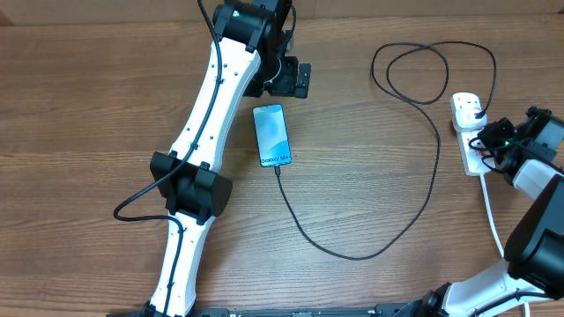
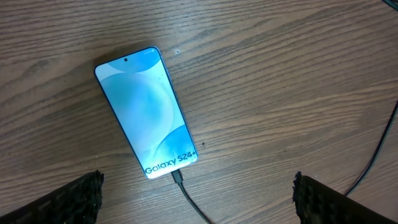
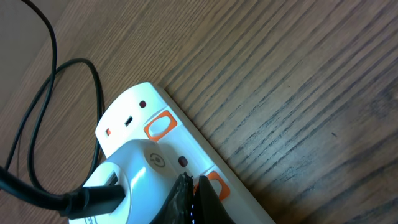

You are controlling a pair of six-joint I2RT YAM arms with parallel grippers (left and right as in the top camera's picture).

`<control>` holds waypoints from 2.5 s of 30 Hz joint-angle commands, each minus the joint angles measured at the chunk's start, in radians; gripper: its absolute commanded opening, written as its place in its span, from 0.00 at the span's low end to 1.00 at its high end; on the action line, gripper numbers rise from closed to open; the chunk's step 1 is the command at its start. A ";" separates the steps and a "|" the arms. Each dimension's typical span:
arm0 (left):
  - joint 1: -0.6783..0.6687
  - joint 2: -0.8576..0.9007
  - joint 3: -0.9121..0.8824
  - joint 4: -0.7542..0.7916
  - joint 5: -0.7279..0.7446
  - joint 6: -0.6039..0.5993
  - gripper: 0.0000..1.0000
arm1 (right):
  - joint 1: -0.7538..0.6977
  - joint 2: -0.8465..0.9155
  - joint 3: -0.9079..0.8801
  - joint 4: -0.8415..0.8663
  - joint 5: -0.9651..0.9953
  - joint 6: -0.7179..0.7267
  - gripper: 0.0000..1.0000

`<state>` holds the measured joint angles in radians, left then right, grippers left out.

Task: Plug charger to phone and switch on socket
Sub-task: 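Press the orange switch on the white power strip with the right gripper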

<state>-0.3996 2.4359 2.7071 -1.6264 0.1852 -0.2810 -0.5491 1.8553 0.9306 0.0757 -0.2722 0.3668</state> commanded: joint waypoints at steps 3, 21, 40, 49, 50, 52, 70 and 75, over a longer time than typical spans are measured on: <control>-0.001 -0.015 0.023 0.005 -0.009 0.004 1.00 | 0.006 0.056 0.027 0.006 0.001 0.003 0.04; -0.001 -0.015 0.023 0.008 -0.009 0.004 1.00 | 0.006 0.068 0.027 -0.003 -0.122 0.003 0.04; -0.001 -0.015 0.023 0.008 -0.010 0.004 1.00 | 0.084 0.070 0.027 -0.092 -0.114 -0.016 0.04; -0.001 -0.014 0.023 0.008 -0.010 0.004 1.00 | 0.098 0.071 0.026 -0.146 -0.135 -0.035 0.04; -0.001 -0.014 0.023 0.008 -0.010 0.004 1.00 | 0.101 0.071 0.026 -0.151 -0.136 -0.035 0.04; -0.001 -0.014 0.023 0.008 -0.010 0.004 1.00 | 0.108 0.071 0.026 -0.158 -0.154 -0.046 0.04; 0.000 -0.014 0.022 0.009 -0.010 -0.004 1.00 | 0.183 0.071 0.026 -0.206 -0.201 -0.080 0.04; 0.000 -0.014 0.022 0.009 -0.010 -0.004 1.00 | 0.185 0.071 0.026 -0.221 -0.206 -0.080 0.04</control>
<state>-0.3996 2.4359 2.7071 -1.6226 0.1856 -0.2810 -0.4961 1.8782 1.0008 -0.1020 -0.2199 0.3058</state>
